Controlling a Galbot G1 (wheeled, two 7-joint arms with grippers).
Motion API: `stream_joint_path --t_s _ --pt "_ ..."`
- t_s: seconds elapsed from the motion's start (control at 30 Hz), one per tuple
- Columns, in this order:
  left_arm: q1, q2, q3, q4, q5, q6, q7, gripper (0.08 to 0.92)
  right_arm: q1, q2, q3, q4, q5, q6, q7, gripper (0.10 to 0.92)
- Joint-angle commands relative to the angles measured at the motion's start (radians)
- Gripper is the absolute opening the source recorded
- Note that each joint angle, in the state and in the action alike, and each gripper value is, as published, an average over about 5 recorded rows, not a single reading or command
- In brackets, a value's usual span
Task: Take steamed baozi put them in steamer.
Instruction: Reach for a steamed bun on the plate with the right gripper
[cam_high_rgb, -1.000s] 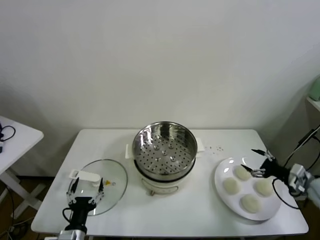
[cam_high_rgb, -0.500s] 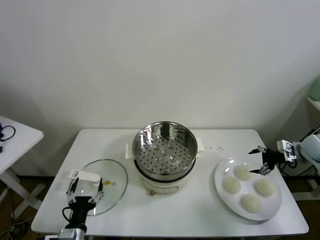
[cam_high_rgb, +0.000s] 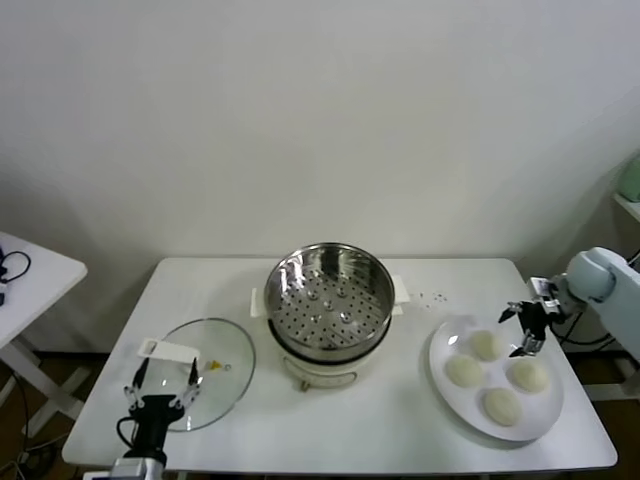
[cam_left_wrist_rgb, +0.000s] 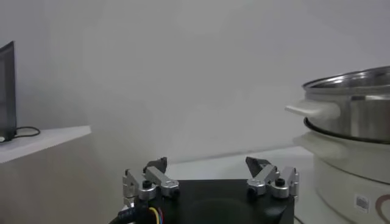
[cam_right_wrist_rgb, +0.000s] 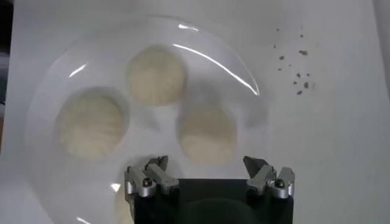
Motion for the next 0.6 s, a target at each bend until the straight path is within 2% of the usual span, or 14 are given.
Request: stream_joint_path --t_s 0.03,0.6 --pt "-0.005 0.000 -0.001 0.001 -0.003 0.008 -0.001 0.823 0.031 0.090 -0.049 -0.071 -0.048 0.009 0.001 0.823" --pt "-0.019 0.007 -0.016 -0.004 -0.006 0.023 0.004 0.823 0.017 0.139 -0.035 -0.121 -0.094 0.031 0.005 0.823"
